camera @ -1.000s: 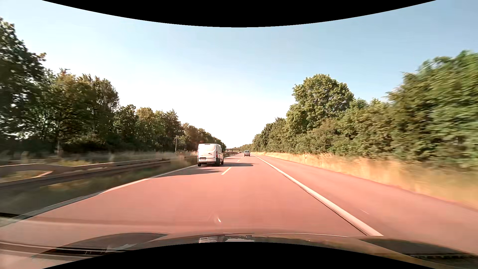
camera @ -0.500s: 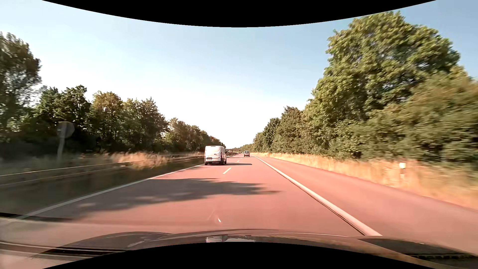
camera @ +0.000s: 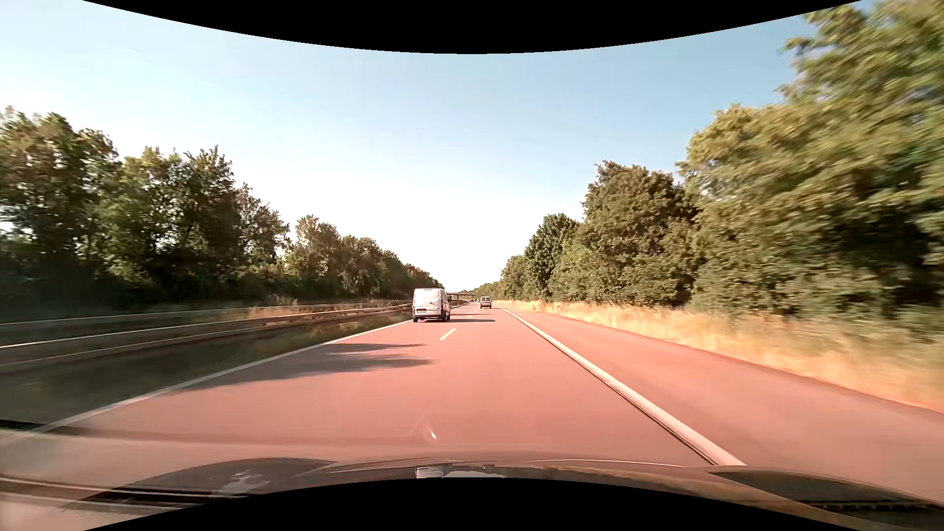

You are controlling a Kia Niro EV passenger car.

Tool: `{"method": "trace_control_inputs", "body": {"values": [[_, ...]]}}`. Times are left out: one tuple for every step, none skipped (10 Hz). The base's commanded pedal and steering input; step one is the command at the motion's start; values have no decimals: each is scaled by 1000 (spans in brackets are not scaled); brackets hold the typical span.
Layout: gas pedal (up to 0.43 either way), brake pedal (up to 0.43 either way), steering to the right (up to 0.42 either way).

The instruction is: Follow the waypoints while adhering to traffic rules and regulations

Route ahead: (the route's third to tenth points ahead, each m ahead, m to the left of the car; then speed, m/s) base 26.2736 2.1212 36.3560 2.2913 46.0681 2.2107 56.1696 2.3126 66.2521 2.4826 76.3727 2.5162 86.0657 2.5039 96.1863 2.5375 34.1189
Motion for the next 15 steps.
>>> {"method": "trace_control_inputs", "body": {"values": [[331,6,-1],[331,6,-1],[331,6,-1],[331,6,-3],[331,6,-4],[331,6,-4],[331,6,-4],[331,6,-4],[331,6,-5],[331,6,-4],[331,6,-4],[331,6,-3],[331,6,-3],[331,6,-2],[331,6,-2]]}}
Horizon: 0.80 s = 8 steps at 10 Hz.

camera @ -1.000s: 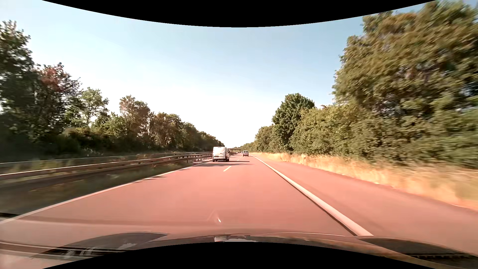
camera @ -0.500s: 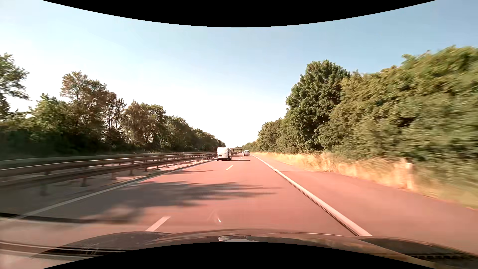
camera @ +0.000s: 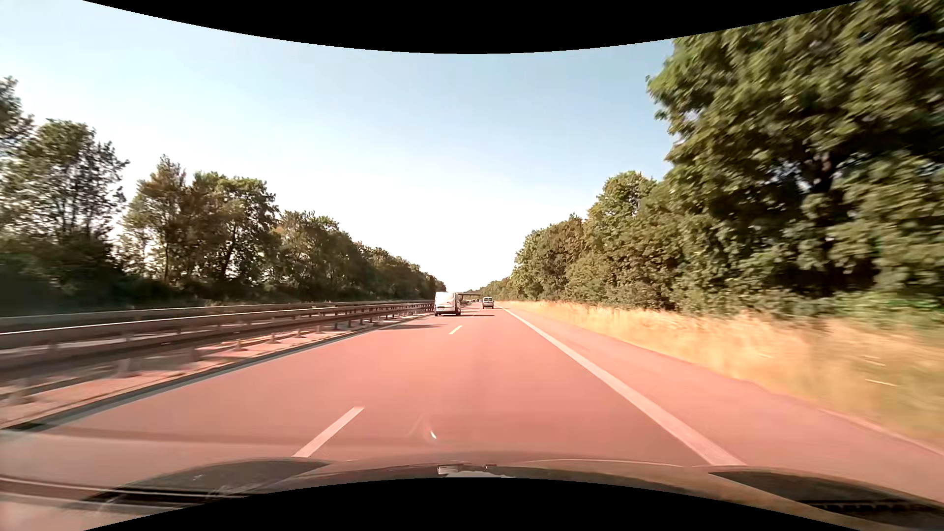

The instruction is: Follow the waypoints while adhering to traffic rules and regulations

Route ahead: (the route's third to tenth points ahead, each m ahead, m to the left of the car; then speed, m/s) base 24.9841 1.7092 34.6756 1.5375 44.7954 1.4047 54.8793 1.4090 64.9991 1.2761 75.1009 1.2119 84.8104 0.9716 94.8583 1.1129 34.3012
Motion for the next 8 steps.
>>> {"method": "trace_control_inputs", "body": {"values": [[339,6,-2],[339,6,-2],[339,6,-2],[339,6,-2],[339,6,-2],[339,6,-2],[339,6,-2],[339,6,-2]]}}
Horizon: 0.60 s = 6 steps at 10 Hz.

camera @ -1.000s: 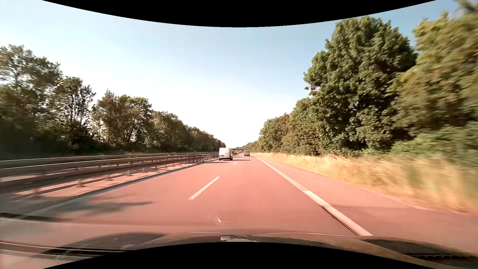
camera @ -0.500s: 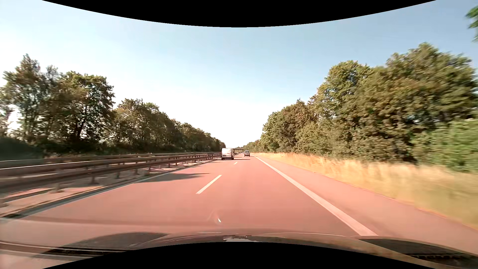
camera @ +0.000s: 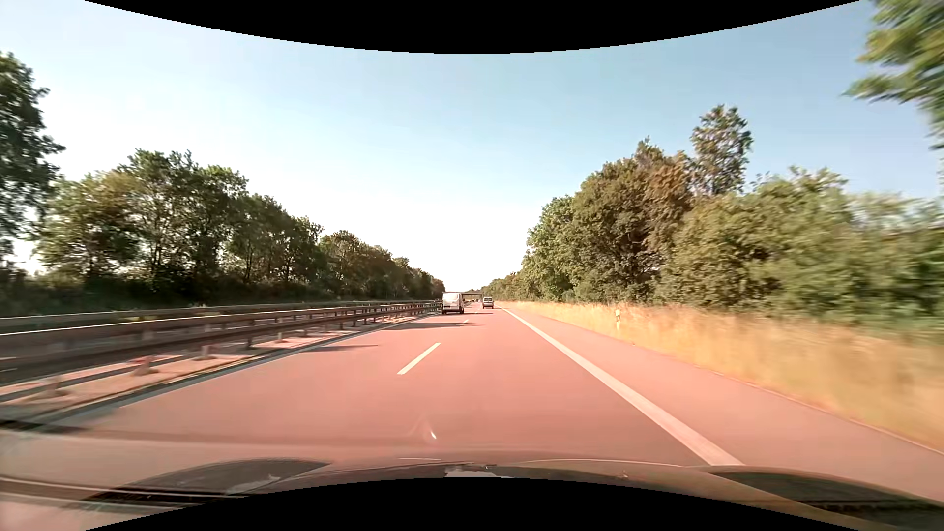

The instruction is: Follow the waypoints while adhering to traffic rules and regulations

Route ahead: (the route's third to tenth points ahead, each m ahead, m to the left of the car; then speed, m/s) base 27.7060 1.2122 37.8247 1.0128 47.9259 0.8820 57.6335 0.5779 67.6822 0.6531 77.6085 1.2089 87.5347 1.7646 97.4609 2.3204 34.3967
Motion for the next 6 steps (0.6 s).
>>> {"method": "trace_control_inputs", "body": {"values": [[339,6,-1],[339,6,-2],[350,6,-2],[350,6,-2],[350,6,-2],[350,6,-2]]}}
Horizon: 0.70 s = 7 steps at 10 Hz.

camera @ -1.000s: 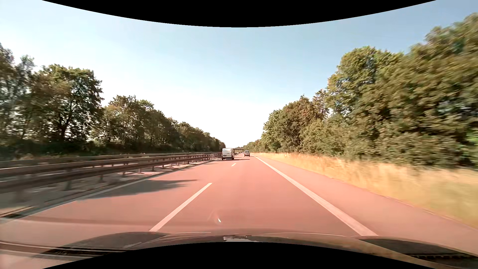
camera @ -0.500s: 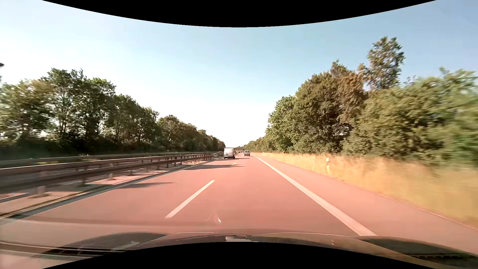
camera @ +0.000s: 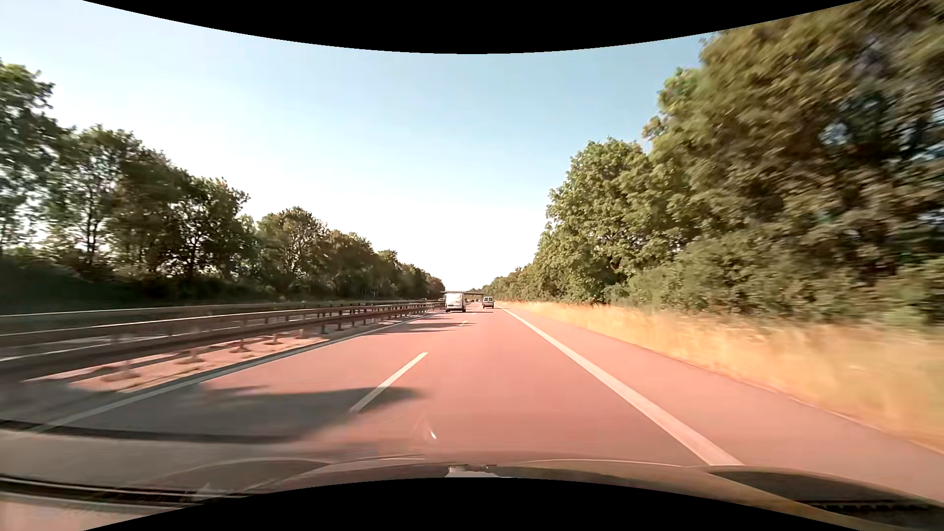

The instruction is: Follow the waypoints while adhering to traffic rules and regulations

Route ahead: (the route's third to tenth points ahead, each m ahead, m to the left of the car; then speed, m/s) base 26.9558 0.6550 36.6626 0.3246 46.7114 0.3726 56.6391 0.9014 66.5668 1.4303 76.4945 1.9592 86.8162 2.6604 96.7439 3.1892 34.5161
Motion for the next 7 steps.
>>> {"method": "trace_control_inputs", "body": {"values": [[350,6,-2],[350,6,-2],[350,6,-2],[350,6,-2],[358,6,-2],[358,6,-2],[358,6,-2]]}}
